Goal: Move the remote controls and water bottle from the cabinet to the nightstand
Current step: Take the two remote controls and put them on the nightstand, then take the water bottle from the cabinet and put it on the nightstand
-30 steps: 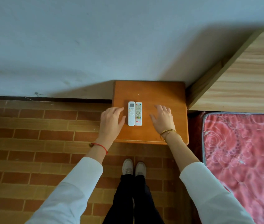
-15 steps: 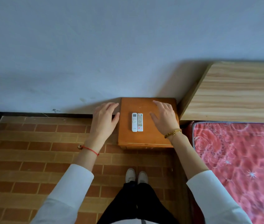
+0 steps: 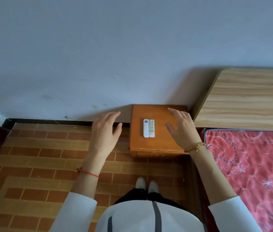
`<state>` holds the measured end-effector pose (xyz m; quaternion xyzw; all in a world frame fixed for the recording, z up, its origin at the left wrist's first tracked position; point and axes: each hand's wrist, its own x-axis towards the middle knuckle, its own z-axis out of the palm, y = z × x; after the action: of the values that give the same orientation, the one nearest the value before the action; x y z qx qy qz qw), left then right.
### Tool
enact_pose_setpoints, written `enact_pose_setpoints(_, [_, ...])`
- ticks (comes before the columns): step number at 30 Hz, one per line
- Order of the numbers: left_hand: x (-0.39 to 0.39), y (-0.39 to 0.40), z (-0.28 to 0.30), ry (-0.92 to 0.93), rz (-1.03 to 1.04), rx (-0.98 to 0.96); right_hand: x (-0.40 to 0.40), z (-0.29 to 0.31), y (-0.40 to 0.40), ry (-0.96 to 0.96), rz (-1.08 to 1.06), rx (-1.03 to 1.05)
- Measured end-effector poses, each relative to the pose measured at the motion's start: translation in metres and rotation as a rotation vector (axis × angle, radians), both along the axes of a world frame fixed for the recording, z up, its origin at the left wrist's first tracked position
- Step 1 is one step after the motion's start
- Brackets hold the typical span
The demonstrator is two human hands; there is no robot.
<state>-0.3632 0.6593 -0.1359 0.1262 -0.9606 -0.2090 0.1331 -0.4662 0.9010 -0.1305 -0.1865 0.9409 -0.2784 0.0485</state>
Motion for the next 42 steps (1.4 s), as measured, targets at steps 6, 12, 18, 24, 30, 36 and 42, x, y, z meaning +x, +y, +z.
enact_pose_setpoints(6, [0.01, -0.01, 0.016, 0.037, 0.006, -0.019, 0.006, 0.009, -0.004, 0.006, 0.005, -0.007])
enact_pose_setpoints(12, [0.033, -0.02, 0.026, 0.045, 0.111, -0.009, 0.005, 0.016, -0.022, 0.009, 0.085, -0.008])
enact_pose_setpoints(18, [0.083, -0.028, 0.029, -0.027, 0.355, 0.032, 0.008, 0.018, -0.063, 0.007, 0.309, -0.001])
enact_pose_setpoints(24, [0.157, -0.027, 0.037, -0.052, 0.627, 0.074, 0.037, 0.028, -0.127, 0.004, 0.616, 0.009])
enact_pose_setpoints(30, [0.239, -0.038, 0.04, -0.028, 0.859, 0.087, 0.083, 0.037, -0.199, -0.008, 0.886, -0.002])
enact_pose_setpoints(36, [0.318, -0.058, 0.035, -0.031, 1.121, 0.07, 0.146, 0.039, -0.284, 0.004, 1.114, 0.036])
enact_pose_setpoints(42, [0.394, -0.103, 0.033, -0.1, 1.358, 0.016, 0.223, 0.031, -0.386, 0.033, 1.281, 0.053])
